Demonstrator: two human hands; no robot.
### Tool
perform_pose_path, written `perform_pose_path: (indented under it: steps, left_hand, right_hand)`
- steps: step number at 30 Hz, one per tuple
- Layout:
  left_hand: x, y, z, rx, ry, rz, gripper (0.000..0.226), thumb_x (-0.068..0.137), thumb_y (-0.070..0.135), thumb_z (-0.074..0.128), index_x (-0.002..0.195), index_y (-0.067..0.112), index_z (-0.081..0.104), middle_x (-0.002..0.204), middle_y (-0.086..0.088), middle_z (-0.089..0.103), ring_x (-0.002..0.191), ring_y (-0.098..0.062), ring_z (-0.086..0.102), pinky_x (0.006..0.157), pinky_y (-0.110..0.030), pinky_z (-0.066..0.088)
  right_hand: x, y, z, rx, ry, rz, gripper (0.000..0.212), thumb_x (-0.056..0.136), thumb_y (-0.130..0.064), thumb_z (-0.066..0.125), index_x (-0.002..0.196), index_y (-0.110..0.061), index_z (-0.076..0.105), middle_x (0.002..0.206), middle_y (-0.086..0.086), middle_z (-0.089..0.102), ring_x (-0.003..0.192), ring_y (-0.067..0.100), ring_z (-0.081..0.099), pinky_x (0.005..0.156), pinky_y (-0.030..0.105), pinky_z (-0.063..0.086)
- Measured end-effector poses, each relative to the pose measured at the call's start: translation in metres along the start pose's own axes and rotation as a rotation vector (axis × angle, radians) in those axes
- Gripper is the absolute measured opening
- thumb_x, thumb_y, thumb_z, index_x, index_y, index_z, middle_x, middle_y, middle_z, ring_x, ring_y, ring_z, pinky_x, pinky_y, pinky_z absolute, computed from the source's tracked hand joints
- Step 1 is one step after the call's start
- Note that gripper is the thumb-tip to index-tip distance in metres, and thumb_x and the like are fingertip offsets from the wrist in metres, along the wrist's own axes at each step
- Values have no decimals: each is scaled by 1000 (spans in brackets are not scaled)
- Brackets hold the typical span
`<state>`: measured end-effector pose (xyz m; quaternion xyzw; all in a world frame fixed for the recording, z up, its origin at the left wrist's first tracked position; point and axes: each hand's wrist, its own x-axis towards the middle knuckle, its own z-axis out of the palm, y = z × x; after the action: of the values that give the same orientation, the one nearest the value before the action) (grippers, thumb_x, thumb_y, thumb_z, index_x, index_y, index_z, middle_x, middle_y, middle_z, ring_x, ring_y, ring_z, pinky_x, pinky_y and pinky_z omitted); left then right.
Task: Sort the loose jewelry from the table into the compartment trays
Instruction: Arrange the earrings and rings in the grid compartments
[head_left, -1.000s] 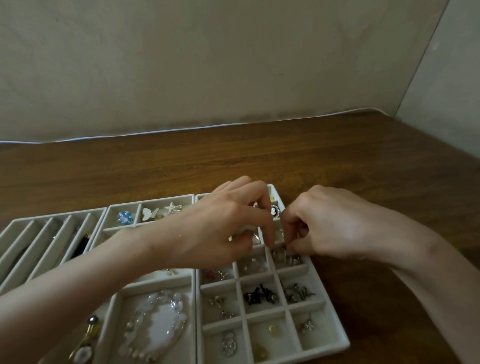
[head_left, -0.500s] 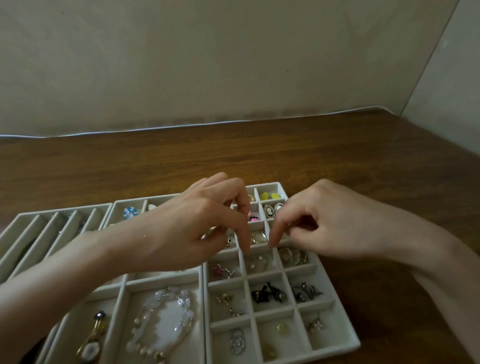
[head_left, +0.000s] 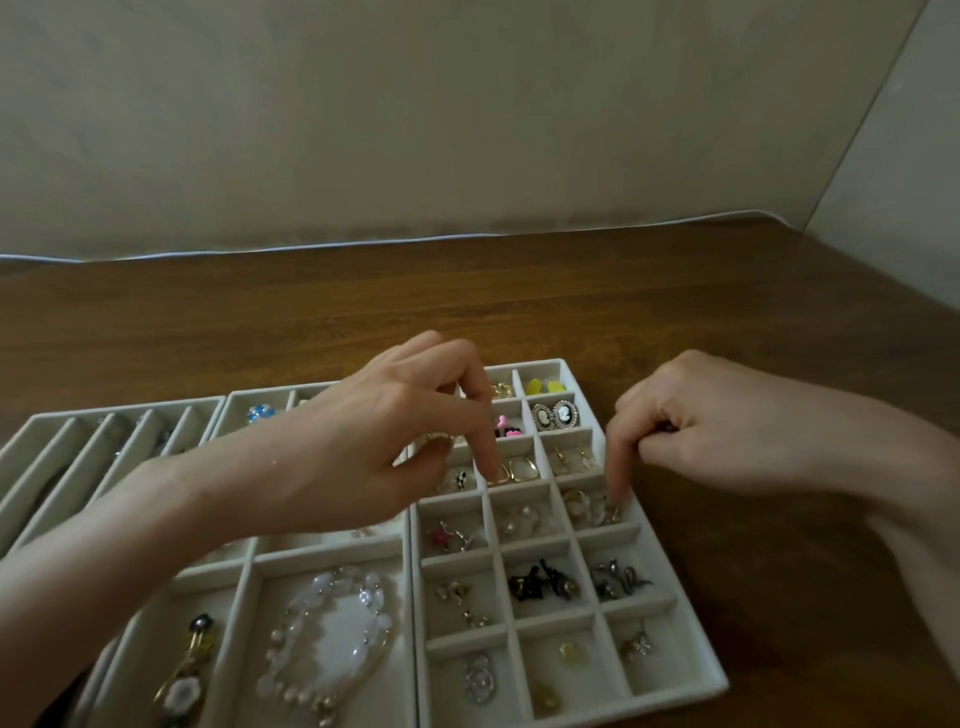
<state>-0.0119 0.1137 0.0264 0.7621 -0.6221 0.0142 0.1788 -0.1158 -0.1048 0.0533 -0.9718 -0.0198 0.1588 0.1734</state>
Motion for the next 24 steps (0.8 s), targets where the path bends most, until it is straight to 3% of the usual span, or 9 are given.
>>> perform_pose_path:
  steps: [3, 7, 12, 13, 15, 17, 21, 24]
  left_hand:
    - [0, 1, 4, -1, -4, 11, 36, 79, 10, 43, 93, 33, 68, 96, 14, 46, 93, -4, 43, 81, -7, 32]
    - [0, 1, 4, -5, 1, 10, 34, 80, 12, 43, 93, 33, 67, 96, 13, 47, 93, -6, 45, 81, -9, 32]
    - [0, 1, 4, -17, 2, 10, 35, 79, 15, 41, 93, 34, 67, 96, 15, 46, 93, -3, 43, 81, -9, 32]
    - [0, 1, 4, -22, 0, 6, 35, 78, 16, 40, 93, 34, 68, 95, 16, 46, 93, -3, 43, 81, -8, 32]
    - [0, 0, 2, -26, -2, -6, 35, 77, 18, 39, 90, 34, 67, 96, 15, 47, 94, -3, 43, 81, -8, 32]
    - [-1, 0, 0, -31, -7, -18, 33, 77, 17, 41, 85, 35, 67, 96, 14, 48, 94, -5, 45, 80, -10, 33]
    - [-2, -1, -9, -14, -83, 33, 36, 73, 16, 38, 72, 34, 69, 95, 16, 50, 87, -3, 44, 80, -12, 32]
    - [-4, 1, -13, -24, -129, 53, 37, 74, 21, 38, 73, 36, 72, 94, 18, 51, 88, 3, 42, 82, -9, 30]
  right_hand:
    - [0, -3, 2, -37, -75, 25, 45, 91, -5, 45, 78, -37, 73, 79, -25, 54, 79, 16, 63, 79, 32, 53]
    - [0, -3, 3, -103, -37, 7, 43, 92, -7, 45, 83, -39, 73, 76, -18, 60, 77, 15, 62, 76, 30, 52]
    - [0, -1, 5, -176, 37, -46, 39, 92, -11, 47, 87, -41, 72, 59, -28, 45, 71, -14, 48, 62, 14, 34]
    - [-1, -1, 4, -183, 34, -59, 39, 92, -10, 47, 87, -40, 72, 60, -32, 46, 71, -14, 48, 61, 15, 34]
    - [-2, 0, 2, -183, 35, -99, 40, 91, -9, 47, 84, -39, 73, 63, -49, 43, 69, 1, 55, 60, 19, 39]
    - [-3, 1, 1, -138, 74, -153, 40, 90, -8, 49, 79, -37, 74, 66, -55, 39, 63, 12, 56, 58, 21, 40]
    - [0, 1, 6, 19, 196, -277, 39, 87, -5, 50, 77, -34, 74, 71, -34, 55, 59, 15, 54, 54, 22, 41]
    - [5, -8, 15, 116, 257, -368, 35, 86, -7, 51, 85, -34, 74, 71, -16, 59, 64, 13, 55, 54, 19, 41]
